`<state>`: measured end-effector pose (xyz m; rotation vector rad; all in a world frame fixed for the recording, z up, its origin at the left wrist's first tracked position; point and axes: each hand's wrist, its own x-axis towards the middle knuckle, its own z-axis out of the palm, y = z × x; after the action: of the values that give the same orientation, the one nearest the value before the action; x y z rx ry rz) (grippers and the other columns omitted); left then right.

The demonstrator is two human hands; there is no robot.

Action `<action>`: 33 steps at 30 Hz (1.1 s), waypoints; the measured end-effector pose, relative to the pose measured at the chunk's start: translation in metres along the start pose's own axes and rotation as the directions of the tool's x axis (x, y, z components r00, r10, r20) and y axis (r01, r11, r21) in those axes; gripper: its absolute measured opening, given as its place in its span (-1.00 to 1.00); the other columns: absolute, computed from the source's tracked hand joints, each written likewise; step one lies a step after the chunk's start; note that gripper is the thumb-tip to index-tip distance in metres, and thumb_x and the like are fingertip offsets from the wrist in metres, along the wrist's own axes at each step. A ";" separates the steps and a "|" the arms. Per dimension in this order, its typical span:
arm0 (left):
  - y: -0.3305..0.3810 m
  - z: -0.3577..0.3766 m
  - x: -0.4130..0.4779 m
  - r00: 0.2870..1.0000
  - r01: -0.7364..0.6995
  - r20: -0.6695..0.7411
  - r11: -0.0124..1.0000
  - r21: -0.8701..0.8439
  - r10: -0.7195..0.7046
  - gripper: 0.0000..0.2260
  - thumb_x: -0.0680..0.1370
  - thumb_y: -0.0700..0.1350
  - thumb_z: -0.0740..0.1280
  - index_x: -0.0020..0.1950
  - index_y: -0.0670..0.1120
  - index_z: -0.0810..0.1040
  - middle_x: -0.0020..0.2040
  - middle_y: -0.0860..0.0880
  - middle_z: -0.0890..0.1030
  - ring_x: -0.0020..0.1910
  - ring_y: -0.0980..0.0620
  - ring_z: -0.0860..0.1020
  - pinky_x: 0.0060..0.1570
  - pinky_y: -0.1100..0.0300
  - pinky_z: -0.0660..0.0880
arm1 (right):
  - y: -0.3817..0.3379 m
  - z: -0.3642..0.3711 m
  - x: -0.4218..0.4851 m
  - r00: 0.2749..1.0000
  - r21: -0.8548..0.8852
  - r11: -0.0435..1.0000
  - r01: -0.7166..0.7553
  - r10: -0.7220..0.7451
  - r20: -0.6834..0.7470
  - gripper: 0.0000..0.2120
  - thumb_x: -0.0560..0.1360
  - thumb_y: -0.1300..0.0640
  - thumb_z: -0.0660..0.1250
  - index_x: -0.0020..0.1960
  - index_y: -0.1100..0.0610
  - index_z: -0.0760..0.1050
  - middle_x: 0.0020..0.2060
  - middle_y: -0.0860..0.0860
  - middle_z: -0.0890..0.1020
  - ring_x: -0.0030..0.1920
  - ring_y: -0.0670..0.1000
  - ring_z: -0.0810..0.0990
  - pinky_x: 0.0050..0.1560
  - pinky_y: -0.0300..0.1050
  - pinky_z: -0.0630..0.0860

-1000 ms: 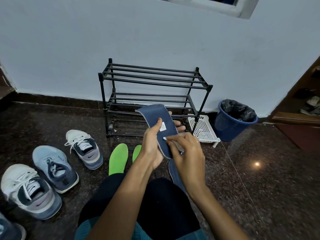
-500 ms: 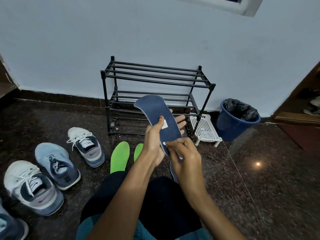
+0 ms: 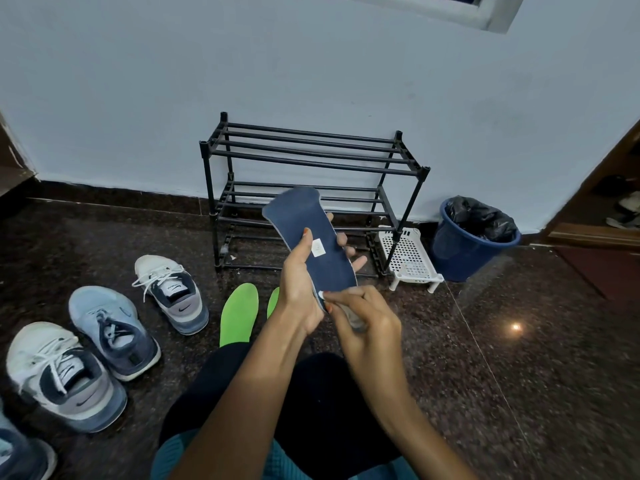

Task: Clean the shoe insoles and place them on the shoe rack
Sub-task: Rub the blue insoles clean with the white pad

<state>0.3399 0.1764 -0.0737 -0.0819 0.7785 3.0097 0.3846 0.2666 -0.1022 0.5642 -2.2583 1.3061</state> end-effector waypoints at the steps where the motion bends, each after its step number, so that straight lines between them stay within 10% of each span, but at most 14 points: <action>1: 0.000 0.000 0.000 1.000 0.006 0.017 1.000 -0.012 -0.006 -0.68 0.65 0.00 0.03 -0.07 -0.12 0.50 -0.32 -0.03 0.48 -0.33 0.04 0.43 0.04 -0.02 0.53 | 0.000 -0.002 0.001 1.000 0.000 1.000 -0.003 0.003 0.016 -0.83 0.39 0.33 0.32 -0.08 0.20 0.63 -0.21 0.01 0.55 -0.14 -0.29 0.49 -0.13 -0.55 0.33; 12: 0.001 -0.008 0.004 0.994 0.017 0.112 1.000 -0.013 -0.016 -0.67 0.62 0.07 0.07 0.21 -0.12 0.40 -0.28 -0.03 0.44 -0.37 0.05 0.40 -0.35 0.20 0.46 | -0.006 -0.002 0.003 0.999 0.053 0.999 -0.013 0.012 0.033 -0.85 0.39 0.29 0.31 -0.10 0.20 0.63 -0.20 0.00 0.56 -0.13 -0.22 0.52 -0.13 -0.50 0.38; 33: 0.000 -0.005 0.001 0.980 0.092 0.173 0.994 0.065 -0.102 -0.64 0.52 0.12 0.14 0.18 -0.07 0.43 -0.24 -0.03 0.47 -0.27 0.04 0.45 -0.24 0.21 0.50 | -0.005 -0.001 0.022 0.999 -0.026 0.999 0.027 -0.027 -0.020 -0.85 0.39 0.32 0.32 -0.12 0.19 0.62 -0.20 0.02 0.58 -0.13 -0.15 0.51 -0.03 -0.35 0.43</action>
<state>0.3387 0.1738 -0.0784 0.1421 0.8154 2.8519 0.3700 0.2629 -0.0860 0.5678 -2.2403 1.2621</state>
